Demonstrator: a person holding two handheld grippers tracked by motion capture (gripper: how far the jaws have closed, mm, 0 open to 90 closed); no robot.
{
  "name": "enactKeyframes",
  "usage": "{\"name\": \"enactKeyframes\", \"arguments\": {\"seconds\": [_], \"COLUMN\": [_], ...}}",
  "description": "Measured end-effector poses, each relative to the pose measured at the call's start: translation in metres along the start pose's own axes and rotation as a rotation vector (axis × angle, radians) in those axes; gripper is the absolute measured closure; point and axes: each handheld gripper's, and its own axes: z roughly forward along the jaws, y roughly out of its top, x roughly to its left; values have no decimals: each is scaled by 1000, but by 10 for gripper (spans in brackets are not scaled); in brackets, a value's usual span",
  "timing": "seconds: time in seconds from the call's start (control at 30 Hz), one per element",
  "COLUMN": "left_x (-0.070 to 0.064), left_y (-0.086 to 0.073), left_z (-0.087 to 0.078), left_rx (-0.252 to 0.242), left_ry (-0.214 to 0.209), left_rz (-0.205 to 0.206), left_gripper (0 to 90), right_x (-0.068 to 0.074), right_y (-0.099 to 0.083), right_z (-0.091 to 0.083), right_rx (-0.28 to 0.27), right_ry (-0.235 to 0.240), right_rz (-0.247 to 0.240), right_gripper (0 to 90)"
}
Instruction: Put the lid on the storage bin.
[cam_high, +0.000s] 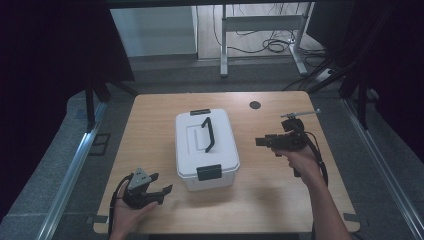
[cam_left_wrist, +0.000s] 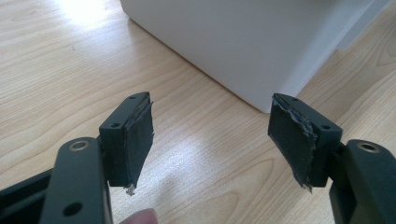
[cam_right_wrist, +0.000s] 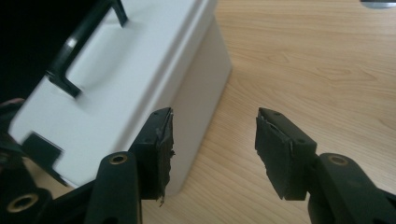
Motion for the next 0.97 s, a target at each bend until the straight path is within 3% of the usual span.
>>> {"name": "enactKeyframes", "arguments": {"seconds": [0.33,0.47,0.6,0.8,0.97], "left_x": [2,2,1,1,2], "left_y": [0,-1,0,0,0], "left_z": [-1,-1,-1,-1,-1], "left_rx": [-1,1,1,4,1], "left_ry": [4,4,4,4,6], "left_rz": [-7,-7,-5,-2,-4], "left_gripper": [311,311,311,311,311], "right_x": [-30,-39,-47,-53,-52], "right_y": [-48,-70,-90,-98,-98], "right_z": [9,13,19,20,20], "right_rx": [-61,-123,-126,-138,-143], "right_ry": [-33,-93,-132,-126,-121], "right_rz": [-6,-25,-48,-29,-44], "right_gripper": [423,382,367,364,354]}}
